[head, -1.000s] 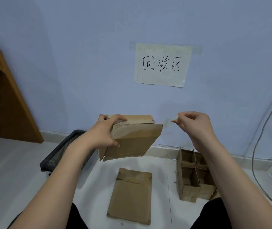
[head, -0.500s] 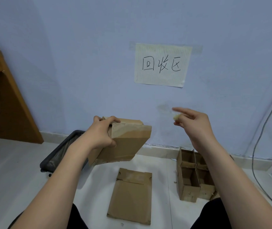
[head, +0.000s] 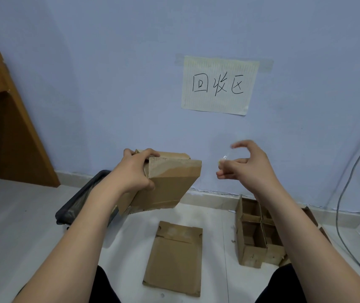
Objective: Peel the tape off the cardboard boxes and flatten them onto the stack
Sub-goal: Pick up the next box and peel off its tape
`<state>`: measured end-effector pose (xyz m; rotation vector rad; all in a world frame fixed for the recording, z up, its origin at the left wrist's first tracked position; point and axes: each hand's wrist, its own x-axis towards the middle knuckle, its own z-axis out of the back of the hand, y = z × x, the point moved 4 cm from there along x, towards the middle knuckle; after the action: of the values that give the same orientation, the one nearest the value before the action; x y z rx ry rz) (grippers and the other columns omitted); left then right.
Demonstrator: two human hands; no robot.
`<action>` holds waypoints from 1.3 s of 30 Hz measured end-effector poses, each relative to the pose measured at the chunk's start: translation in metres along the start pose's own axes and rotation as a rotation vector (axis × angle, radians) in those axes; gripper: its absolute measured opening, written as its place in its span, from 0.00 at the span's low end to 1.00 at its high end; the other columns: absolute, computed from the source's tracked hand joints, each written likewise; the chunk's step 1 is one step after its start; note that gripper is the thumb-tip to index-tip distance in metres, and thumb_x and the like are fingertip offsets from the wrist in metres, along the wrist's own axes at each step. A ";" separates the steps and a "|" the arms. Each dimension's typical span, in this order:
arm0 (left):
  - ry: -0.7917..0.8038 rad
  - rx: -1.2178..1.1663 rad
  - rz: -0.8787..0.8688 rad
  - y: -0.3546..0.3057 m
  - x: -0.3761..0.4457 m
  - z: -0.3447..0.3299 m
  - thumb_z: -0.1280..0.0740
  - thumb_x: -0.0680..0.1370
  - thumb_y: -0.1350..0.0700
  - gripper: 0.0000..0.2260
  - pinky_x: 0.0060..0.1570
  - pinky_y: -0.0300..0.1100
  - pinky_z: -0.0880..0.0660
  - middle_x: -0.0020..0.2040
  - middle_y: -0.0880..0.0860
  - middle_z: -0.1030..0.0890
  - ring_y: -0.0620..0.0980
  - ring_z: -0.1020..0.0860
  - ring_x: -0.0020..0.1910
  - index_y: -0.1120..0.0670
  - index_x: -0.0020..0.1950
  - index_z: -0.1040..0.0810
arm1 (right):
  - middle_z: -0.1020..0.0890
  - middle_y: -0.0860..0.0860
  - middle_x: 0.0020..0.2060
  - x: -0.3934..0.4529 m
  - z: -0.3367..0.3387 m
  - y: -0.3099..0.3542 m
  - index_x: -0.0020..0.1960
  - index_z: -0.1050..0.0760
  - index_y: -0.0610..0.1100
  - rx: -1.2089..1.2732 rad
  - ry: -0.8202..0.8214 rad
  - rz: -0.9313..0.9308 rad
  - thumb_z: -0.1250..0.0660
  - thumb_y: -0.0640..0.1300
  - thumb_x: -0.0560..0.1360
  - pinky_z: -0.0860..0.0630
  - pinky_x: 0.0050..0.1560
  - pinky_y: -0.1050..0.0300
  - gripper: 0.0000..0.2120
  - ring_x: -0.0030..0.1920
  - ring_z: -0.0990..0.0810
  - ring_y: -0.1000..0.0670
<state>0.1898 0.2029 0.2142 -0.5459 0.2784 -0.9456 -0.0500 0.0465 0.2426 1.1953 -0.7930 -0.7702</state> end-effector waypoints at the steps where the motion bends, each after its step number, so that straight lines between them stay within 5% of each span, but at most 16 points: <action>1: -0.003 0.001 0.001 0.000 0.000 0.001 0.22 0.69 0.58 0.38 0.54 0.43 0.27 0.65 0.54 0.39 0.54 0.26 0.56 0.38 0.73 0.33 | 0.15 0.39 0.36 0.000 -0.001 0.000 0.64 0.30 0.47 -0.038 0.014 0.019 0.31 0.34 0.75 0.16 0.47 0.47 0.21 0.37 0.14 0.41; 8: 0.002 0.001 0.003 0.000 -0.001 0.002 0.21 0.69 0.57 0.38 0.54 0.42 0.27 0.65 0.54 0.38 0.54 0.26 0.56 0.38 0.73 0.33 | 0.14 0.48 0.35 0.006 -0.003 -0.005 0.53 0.19 0.46 -0.220 -0.022 0.028 0.36 0.41 0.78 0.21 0.58 0.45 0.09 0.40 0.13 0.49; 14: 0.010 -0.006 -0.001 0.000 -0.002 0.001 0.21 0.68 0.57 0.39 0.55 0.43 0.26 0.63 0.53 0.38 0.53 0.26 0.56 0.37 0.73 0.33 | 0.18 0.52 0.50 0.004 -0.009 -0.001 0.48 0.19 0.47 -0.367 0.002 0.075 0.36 0.43 0.80 0.29 0.39 0.61 0.07 0.46 0.15 0.57; 18: 0.007 -0.009 -0.005 0.000 -0.002 0.002 0.21 0.68 0.57 0.39 0.55 0.43 0.26 0.62 0.52 0.38 0.52 0.25 0.55 0.36 0.73 0.33 | 0.14 0.49 0.34 0.001 -0.010 0.001 0.55 0.22 0.46 -0.374 0.006 0.099 0.35 0.42 0.80 0.31 0.33 0.65 0.06 0.36 0.14 0.55; 22: 0.008 -0.006 -0.008 0.000 -0.002 0.002 0.21 0.67 0.57 0.39 0.56 0.43 0.25 0.62 0.52 0.38 0.51 0.25 0.54 0.36 0.73 0.33 | 0.15 0.49 0.39 0.001 -0.012 0.003 0.60 0.36 0.48 -0.310 0.019 0.112 0.32 0.40 0.78 0.22 0.42 0.57 0.17 0.35 0.15 0.51; 28: 0.016 -0.005 -0.004 -0.001 -0.004 0.004 0.21 0.68 0.57 0.39 0.56 0.43 0.25 0.62 0.52 0.38 0.52 0.25 0.54 0.37 0.73 0.33 | 0.15 0.50 0.36 0.003 -0.014 -0.006 0.51 0.20 0.51 -0.407 0.076 0.088 0.34 0.45 0.79 0.28 0.35 0.60 0.04 0.39 0.15 0.53; 33: 0.018 -0.005 -0.006 -0.001 -0.004 0.004 0.21 0.68 0.57 0.39 0.54 0.42 0.26 0.62 0.52 0.38 0.52 0.25 0.54 0.36 0.73 0.33 | 0.16 0.45 0.44 0.001 -0.019 -0.007 0.49 0.24 0.39 -0.251 0.110 0.052 0.25 0.40 0.74 0.17 0.50 0.43 0.09 0.36 0.13 0.47; 36: 0.020 -0.012 -0.002 0.000 -0.005 0.006 0.21 0.68 0.57 0.39 0.55 0.43 0.26 0.62 0.52 0.38 0.52 0.25 0.54 0.37 0.74 0.33 | 0.15 0.50 0.37 0.004 -0.022 -0.006 0.42 0.20 0.46 -0.370 0.087 0.081 0.19 0.46 0.68 0.20 0.39 0.56 0.11 0.32 0.19 0.57; 39: 0.023 -0.023 0.013 0.002 -0.004 0.009 0.21 0.69 0.57 0.39 0.55 0.43 0.26 0.62 0.52 0.38 0.53 0.26 0.53 0.37 0.74 0.33 | 0.14 0.49 0.36 0.006 -0.030 -0.006 0.48 0.21 0.53 -0.357 0.071 0.110 0.20 0.47 0.68 0.28 0.34 0.65 0.13 0.32 0.20 0.58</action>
<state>0.1932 0.2105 0.2204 -0.5538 0.3131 -0.9371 -0.0222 0.0551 0.2322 0.8479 -0.6260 -0.7388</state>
